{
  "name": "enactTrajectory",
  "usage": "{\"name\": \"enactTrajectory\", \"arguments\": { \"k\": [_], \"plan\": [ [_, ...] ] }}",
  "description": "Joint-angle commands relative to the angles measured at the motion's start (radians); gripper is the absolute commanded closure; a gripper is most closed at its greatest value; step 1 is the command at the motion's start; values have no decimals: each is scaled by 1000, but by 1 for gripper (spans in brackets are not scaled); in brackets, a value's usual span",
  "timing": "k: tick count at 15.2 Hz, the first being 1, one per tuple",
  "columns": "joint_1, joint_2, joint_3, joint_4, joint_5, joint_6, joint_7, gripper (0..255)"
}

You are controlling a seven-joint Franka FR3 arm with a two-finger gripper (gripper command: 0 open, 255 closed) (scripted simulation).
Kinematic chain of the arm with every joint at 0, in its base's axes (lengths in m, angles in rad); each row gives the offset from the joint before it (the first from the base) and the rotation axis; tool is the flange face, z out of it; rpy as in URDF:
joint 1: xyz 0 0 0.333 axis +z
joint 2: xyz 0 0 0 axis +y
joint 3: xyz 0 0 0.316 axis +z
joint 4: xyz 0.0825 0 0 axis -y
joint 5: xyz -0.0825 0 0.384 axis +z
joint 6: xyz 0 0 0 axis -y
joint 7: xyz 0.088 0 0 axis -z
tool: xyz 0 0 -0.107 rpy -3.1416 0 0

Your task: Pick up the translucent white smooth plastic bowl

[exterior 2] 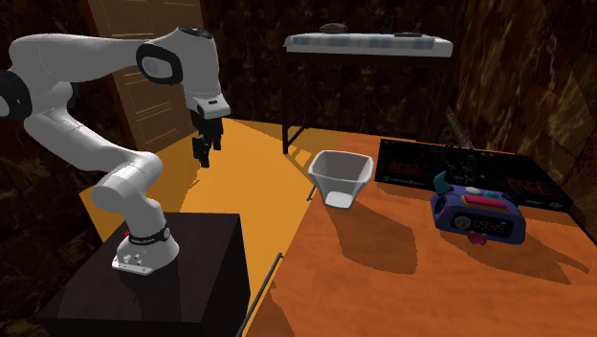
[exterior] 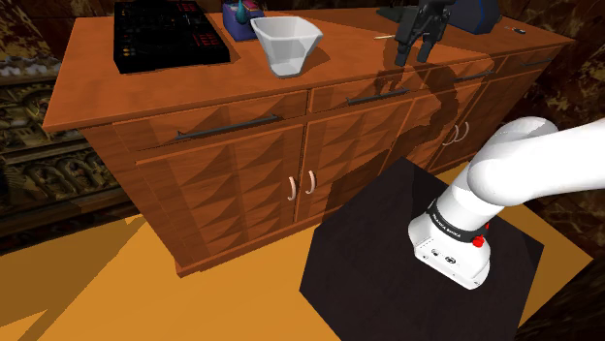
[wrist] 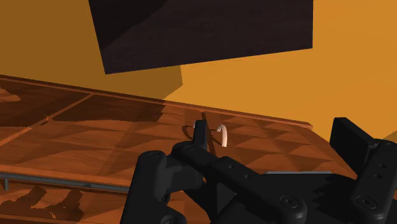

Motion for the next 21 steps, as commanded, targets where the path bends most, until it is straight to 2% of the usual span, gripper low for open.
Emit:
{"name": "enactTrajectory", "arguments": {
  "k": [1,11,21],
  "plan": [
    [0,0,0,0,0,0,0,0],
    [16,389,-67,250,75,158,-43,0],
    [16,780,-130,624,205,175,-102,0]
  ]
}}
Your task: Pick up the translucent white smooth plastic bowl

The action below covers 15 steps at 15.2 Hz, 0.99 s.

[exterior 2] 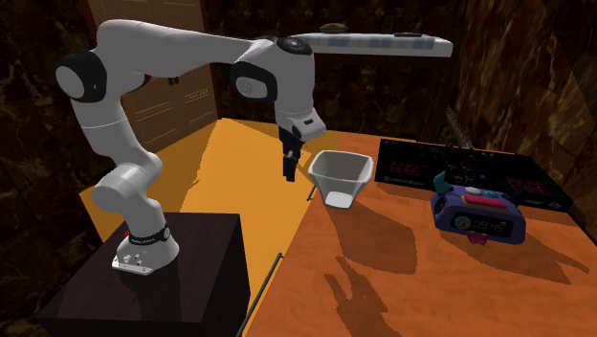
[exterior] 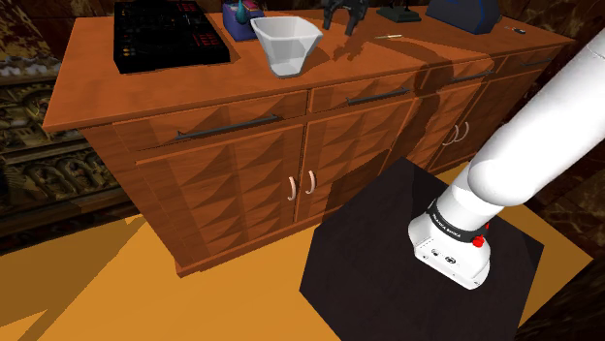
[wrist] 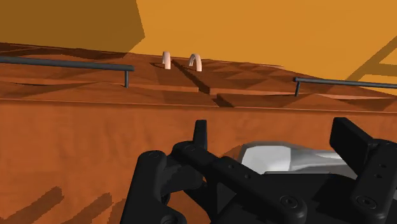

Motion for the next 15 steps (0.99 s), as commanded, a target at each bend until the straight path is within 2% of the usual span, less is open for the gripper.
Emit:
{"name": "enactTrajectory", "arguments": {
  "k": [1,6,10,11,15],
  "plan": [
    [-2,85,-7,104,33,-19,-2,0],
    [-33,301,-21,369,119,-75,-16,0],
    [-82,503,-18,648,192,-154,-4,0],
    [-85,513,-16,664,195,-159,-2,0],
    [-77,499,-16,590,192,-102,-22,0]
  ]
}}
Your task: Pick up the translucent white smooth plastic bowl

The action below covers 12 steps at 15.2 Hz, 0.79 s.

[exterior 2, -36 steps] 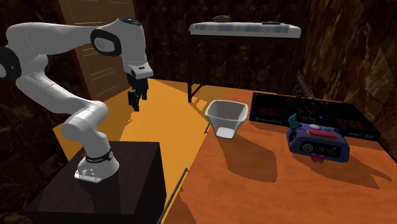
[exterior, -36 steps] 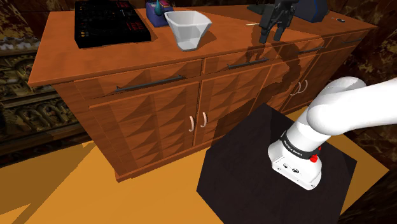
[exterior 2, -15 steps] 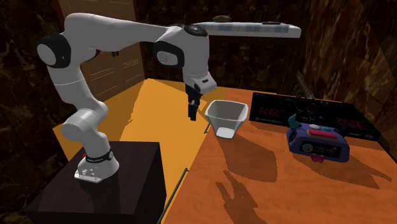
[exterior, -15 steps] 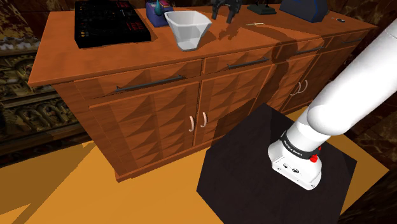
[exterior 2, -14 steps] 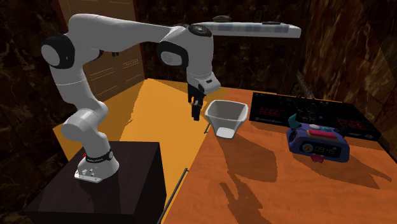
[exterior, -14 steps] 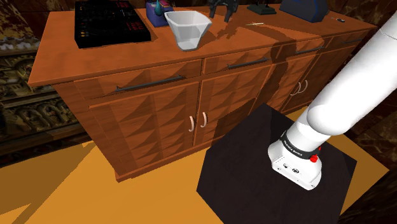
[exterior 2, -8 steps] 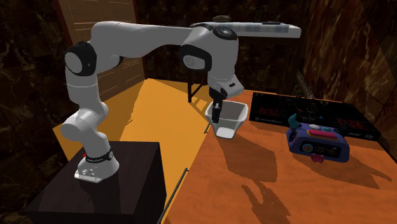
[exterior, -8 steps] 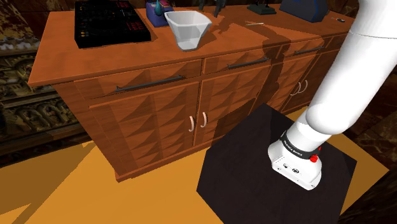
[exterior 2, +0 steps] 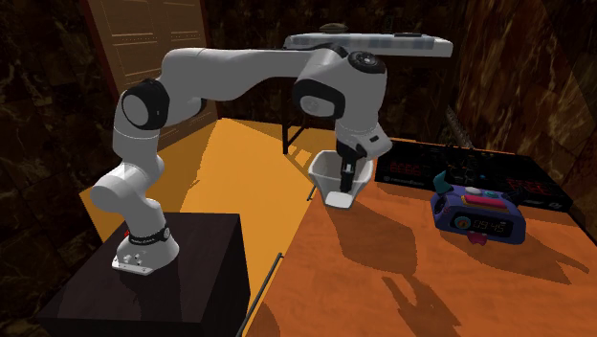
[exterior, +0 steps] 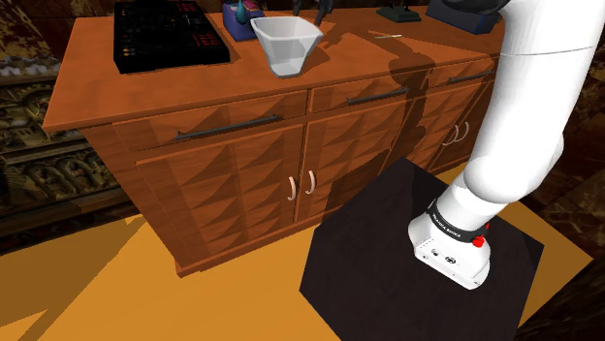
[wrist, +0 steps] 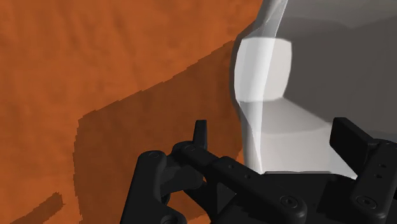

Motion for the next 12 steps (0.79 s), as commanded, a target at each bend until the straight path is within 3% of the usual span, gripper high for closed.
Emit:
{"name": "enactTrajectory", "arguments": {
  "k": [1,5,6,12],
  "plan": [
    [4,-4,0,-34,0,29,-10,0],
    [8,-9,0,-75,0,63,-22,0],
    [8,-8,0,-73,0,62,-22,255],
    [8,-8,0,-74,0,63,-22,255]
  ]
}}
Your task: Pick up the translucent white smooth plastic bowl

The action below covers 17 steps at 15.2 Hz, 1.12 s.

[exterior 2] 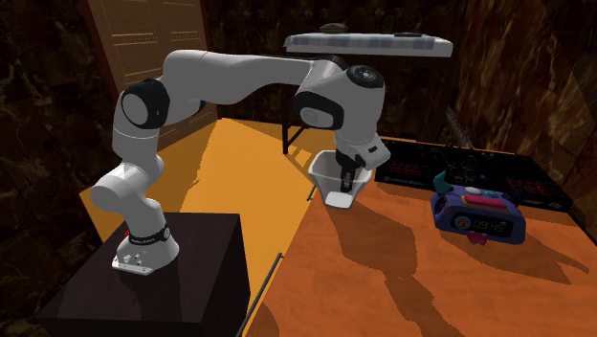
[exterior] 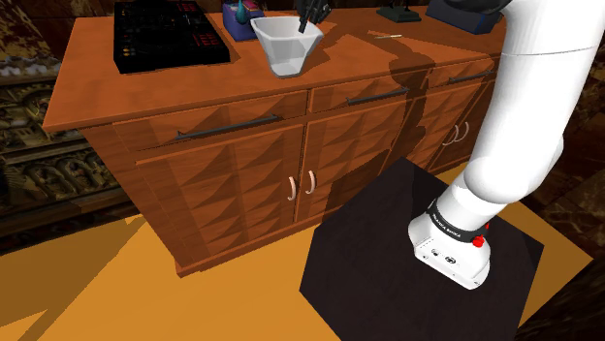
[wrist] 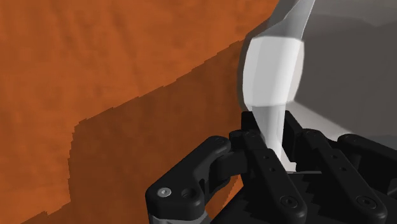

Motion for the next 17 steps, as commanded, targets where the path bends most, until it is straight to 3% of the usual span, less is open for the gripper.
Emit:
{"name": "enactTrajectory", "arguments": {
  "k": [1,7,17],
  "plan": [
    [0,1,0,-1,0,0,0,255],
    [-7,9,0,64,0,-53,19,255],
    [-35,62,5,279,13,-207,73,255]
  ]
}}
